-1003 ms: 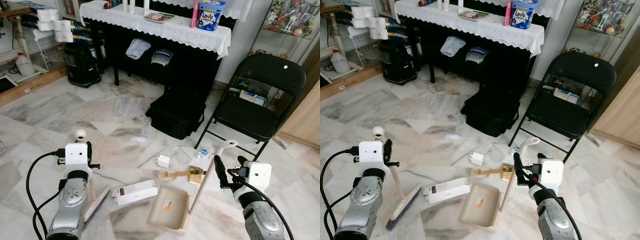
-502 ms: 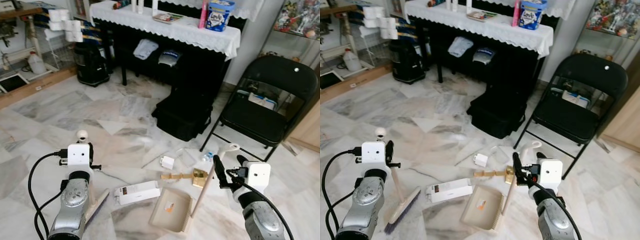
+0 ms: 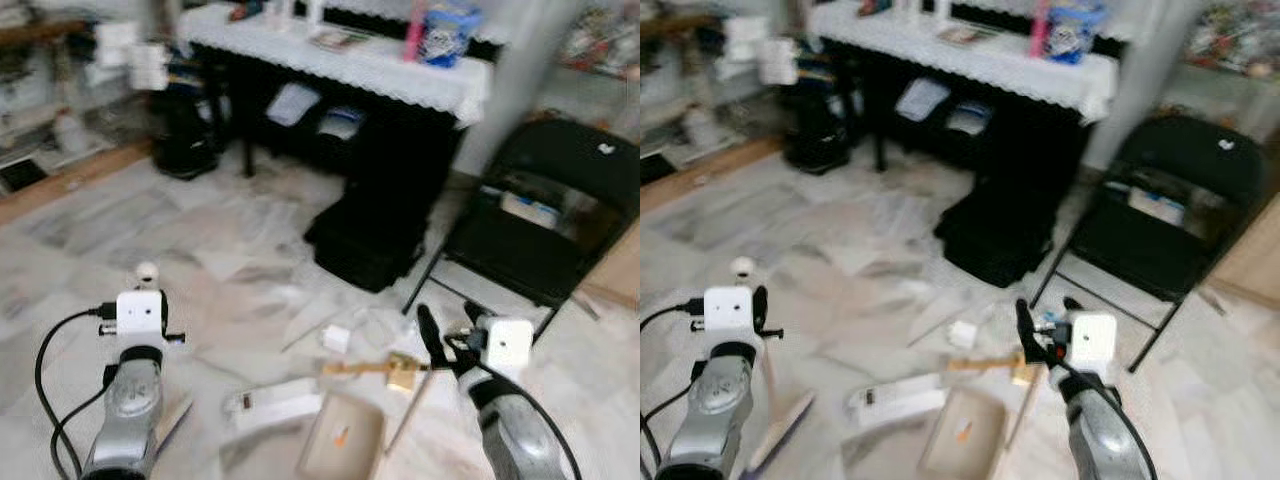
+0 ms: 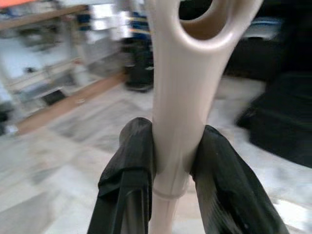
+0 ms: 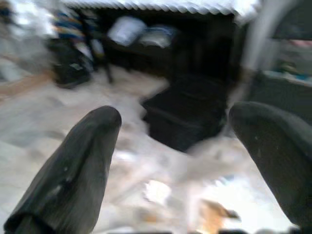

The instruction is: Sweep floor

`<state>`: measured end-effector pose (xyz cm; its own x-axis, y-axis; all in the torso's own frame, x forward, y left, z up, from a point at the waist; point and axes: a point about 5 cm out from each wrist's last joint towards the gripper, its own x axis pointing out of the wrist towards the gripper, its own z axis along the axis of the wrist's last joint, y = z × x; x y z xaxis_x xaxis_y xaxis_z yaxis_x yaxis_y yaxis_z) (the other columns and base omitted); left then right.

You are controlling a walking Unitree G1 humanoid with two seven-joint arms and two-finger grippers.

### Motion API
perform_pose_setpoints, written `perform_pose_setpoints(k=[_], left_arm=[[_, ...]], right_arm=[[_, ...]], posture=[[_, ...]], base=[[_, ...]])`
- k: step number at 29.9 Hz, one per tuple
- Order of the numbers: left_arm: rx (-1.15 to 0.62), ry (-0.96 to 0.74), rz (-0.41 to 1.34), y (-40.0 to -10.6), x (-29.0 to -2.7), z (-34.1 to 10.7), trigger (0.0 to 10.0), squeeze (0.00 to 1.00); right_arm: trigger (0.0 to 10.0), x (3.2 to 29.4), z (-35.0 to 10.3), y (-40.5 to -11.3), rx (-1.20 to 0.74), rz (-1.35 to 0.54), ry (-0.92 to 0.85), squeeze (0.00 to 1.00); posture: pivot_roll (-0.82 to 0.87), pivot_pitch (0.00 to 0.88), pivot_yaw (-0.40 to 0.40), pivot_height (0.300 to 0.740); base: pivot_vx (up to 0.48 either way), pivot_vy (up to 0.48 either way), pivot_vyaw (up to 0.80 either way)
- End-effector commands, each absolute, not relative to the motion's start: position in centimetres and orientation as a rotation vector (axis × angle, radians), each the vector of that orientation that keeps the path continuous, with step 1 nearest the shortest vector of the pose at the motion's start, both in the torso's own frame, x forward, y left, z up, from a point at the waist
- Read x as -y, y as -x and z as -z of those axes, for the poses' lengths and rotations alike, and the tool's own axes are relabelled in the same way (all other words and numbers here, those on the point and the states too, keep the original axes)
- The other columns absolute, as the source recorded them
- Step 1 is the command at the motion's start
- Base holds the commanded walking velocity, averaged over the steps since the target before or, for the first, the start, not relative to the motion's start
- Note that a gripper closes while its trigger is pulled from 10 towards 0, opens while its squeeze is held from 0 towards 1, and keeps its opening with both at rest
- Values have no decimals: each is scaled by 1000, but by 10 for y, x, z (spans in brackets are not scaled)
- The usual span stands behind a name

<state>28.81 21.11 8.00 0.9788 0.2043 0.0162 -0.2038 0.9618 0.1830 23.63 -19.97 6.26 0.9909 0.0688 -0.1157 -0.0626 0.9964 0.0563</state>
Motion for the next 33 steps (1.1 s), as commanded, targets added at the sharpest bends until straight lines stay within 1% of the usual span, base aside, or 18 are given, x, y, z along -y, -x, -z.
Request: perform_pose_setpoints(k=[1, 13, 14, 18, 33], left_arm=[[64, -171, -209, -291, -214, -92, 10000, 0], [67, -174, -222, -290, -217, -93, 10000, 0], [63, -175, -222, -290, -218, -92, 10000, 0], [60, -174, -225, -290, -218, -91, 10000, 0], [55, -173, -220, -289, -218, -90, 10000, 0]], right_arm=[[10000, 193, -71, -242, -77, -86, -60, 0], [10000, 193, -74, -243, -62, -81, -67, 0], [10000, 194, -74, -243, -63, -76, -67, 1000], [10000, 201, -71, -243, -76, -25, -46, 1000], [10000, 208, -65, -240, -115, 21, -26, 1000]], posture=[[-72, 12, -72, 740], [-71, 12, -72, 740], [-71, 12, -73, 740], [-72, 14, -73, 740], [-71, 14, -71, 740]], base=[[0, 0, 0], [0, 0, 0], [0, 0, 0], [0, 0, 0], [0, 0, 0]])
